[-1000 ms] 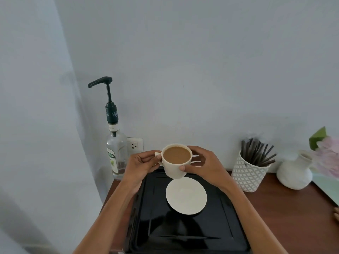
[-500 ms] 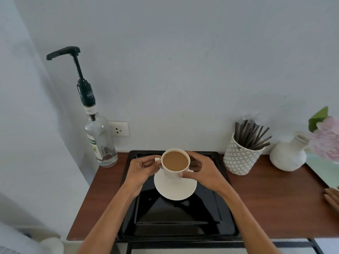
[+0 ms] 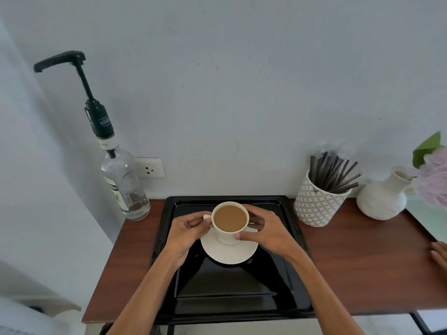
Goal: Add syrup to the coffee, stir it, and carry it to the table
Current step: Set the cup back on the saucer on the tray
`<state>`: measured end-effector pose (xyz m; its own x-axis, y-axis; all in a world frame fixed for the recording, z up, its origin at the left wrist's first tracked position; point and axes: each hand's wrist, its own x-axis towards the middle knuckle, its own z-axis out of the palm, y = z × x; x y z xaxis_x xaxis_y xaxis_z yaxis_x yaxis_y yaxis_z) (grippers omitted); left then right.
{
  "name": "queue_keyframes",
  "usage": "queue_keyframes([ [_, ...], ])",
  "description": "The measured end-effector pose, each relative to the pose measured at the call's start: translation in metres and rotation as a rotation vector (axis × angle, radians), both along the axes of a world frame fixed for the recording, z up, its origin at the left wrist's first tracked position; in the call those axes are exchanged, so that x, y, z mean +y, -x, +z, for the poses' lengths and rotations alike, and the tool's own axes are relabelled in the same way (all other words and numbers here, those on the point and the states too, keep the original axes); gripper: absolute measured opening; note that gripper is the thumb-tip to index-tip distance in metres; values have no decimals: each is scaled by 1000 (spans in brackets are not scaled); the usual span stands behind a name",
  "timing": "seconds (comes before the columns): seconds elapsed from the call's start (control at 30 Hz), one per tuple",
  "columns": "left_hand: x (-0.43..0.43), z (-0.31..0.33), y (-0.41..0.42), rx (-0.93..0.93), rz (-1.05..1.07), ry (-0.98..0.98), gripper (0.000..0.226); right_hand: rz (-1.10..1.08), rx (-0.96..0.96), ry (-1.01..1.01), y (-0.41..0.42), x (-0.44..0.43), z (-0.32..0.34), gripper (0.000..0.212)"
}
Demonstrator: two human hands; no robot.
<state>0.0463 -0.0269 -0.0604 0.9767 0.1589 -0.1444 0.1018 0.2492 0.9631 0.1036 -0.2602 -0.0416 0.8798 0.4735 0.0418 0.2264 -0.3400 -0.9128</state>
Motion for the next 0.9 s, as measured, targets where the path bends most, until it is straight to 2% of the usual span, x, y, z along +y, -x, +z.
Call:
queue_keyframes([
  [0.5, 2, -3, -5, 45, -23, -23, 18, -9, 70, -32, 2, -2, -5, 72],
  [0.6, 3, -3, -5, 42, -34, -31, 16, -17, 72, 16, 2, -5, -2, 80],
  [0.7, 4, -5, -4, 34, -48, -27, 24, -50, 86, 73, 0, -14, 6, 89],
  [0.77, 5, -6, -4, 32, -54, -23, 28, -145, 27, 102, -3, -24, 19, 76],
  [0.9, 7, -8, -6, 48, -57, -11, 36, -509, -225, 85, -11, -58, 54, 26],
])
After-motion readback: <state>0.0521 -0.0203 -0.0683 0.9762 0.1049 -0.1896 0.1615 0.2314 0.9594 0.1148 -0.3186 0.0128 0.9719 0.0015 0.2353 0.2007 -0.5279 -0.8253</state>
